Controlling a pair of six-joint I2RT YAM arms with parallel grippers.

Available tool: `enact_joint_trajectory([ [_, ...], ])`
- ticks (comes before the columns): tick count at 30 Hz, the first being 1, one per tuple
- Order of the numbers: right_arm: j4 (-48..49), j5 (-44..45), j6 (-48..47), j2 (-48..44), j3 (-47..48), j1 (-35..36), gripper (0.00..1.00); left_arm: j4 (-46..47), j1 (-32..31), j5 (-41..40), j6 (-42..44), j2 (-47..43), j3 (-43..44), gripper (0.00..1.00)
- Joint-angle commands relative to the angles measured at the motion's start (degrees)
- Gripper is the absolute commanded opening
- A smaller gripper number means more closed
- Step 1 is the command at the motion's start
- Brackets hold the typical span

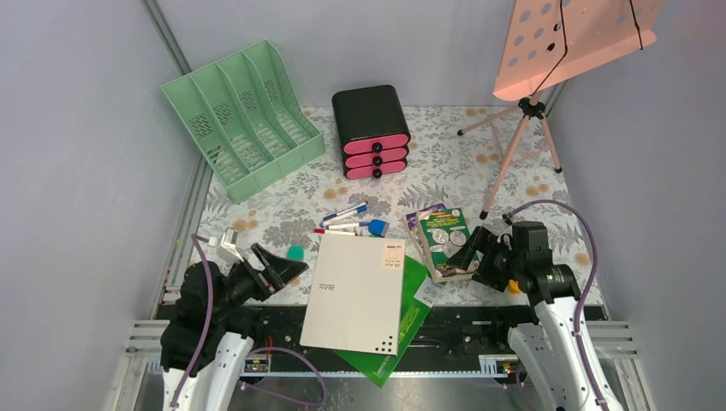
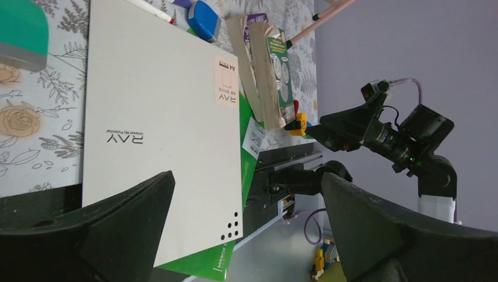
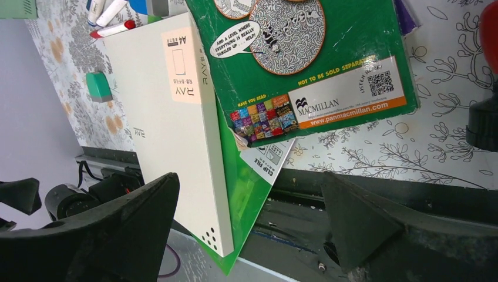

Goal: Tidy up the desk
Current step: Pick up the book from the center of the board.

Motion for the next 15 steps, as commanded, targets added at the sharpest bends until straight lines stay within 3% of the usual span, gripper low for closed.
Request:
enact_joint_trajectory([
  [1,0.9,-0.5,-2.4,2.4,3.8,0.2,0.99,6.2,0.1,2.4,0.4,3.4,-0.7,0.99],
  [9,1.6,-1.1,-5.5,7.0,6.4,0.2,0.99,7.1,0.2,0.0,10.4,14.4,-1.4,0.99],
  [15,3.4,-1.3,-5.2,7.2,5.1,0.3,0.99,11.6,0.1,2.2,10.1,23.2,-2.8,0.99],
])
